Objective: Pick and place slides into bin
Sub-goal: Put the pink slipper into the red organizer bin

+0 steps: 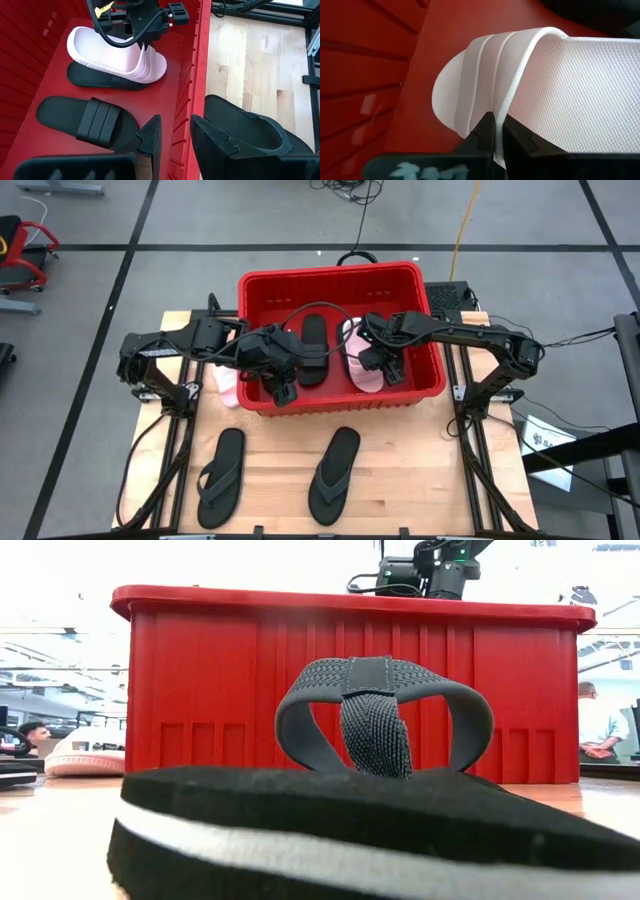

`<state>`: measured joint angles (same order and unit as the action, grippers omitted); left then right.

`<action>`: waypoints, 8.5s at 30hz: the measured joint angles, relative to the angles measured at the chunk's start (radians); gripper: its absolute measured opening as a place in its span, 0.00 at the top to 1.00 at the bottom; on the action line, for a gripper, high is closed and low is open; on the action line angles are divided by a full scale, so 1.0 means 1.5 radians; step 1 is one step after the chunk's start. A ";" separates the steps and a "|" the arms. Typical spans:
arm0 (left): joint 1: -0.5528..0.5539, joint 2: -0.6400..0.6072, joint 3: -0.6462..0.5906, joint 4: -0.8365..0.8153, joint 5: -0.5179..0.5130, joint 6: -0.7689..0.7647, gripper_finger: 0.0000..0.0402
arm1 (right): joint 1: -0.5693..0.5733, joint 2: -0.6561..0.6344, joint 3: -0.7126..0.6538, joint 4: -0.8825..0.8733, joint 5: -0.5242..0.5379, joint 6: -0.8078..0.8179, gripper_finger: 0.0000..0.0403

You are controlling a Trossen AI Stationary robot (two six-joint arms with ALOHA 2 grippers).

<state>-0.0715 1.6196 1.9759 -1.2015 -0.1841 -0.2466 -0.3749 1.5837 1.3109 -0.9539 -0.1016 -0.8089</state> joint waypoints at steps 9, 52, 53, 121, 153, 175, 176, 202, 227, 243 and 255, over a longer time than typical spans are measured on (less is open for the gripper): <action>0.000 0.000 0.000 0.000 0.001 0.001 0.76 | -0.003 0.000 0.000 0.015 0.065 -0.013 0.94; 0.000 0.000 0.000 -0.006 0.002 -0.002 0.76 | 0.003 -0.040 0.000 0.119 0.071 -0.005 0.56; 0.000 0.000 0.000 -0.008 0.002 -0.003 0.76 | 0.007 -0.047 0.000 0.120 0.070 -0.002 0.56; 0.214 -0.532 -0.551 -0.246 -0.033 -0.662 0.76 | 0.120 -0.300 0.000 0.155 0.067 0.148 0.57; 0.397 -0.463 -0.647 -0.243 0.052 -0.668 0.61 | 0.120 -0.300 0.000 0.160 0.067 0.148 0.58; 0.663 -0.339 -0.749 -0.011 0.193 -0.246 0.61 | 0.120 -0.299 0.000 0.160 0.067 0.148 0.59; 0.673 -0.332 -0.749 -0.005 0.206 -0.222 0.61 | 0.120 -0.299 0.000 0.160 0.067 0.148 0.59; 0.824 -0.251 -0.767 0.024 0.328 0.233 0.61 | 0.120 -0.299 0.000 0.167 0.067 0.197 0.59; 0.823 -0.250 -0.783 0.032 0.368 0.215 0.61 | 0.120 -0.299 0.000 0.167 0.067 0.199 0.59; 0.785 -0.250 -0.807 0.057 0.367 0.195 0.61 | 0.120 -0.299 0.000 0.171 0.067 0.181 0.59; 0.775 -0.250 -0.808 0.060 0.366 0.191 0.61 | 0.120 -0.299 0.000 0.182 0.067 0.182 0.59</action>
<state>1.0908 1.2442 0.7635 -1.1122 0.3654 0.0397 -0.1947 1.1347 1.3109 -0.6811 -0.0013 -0.5362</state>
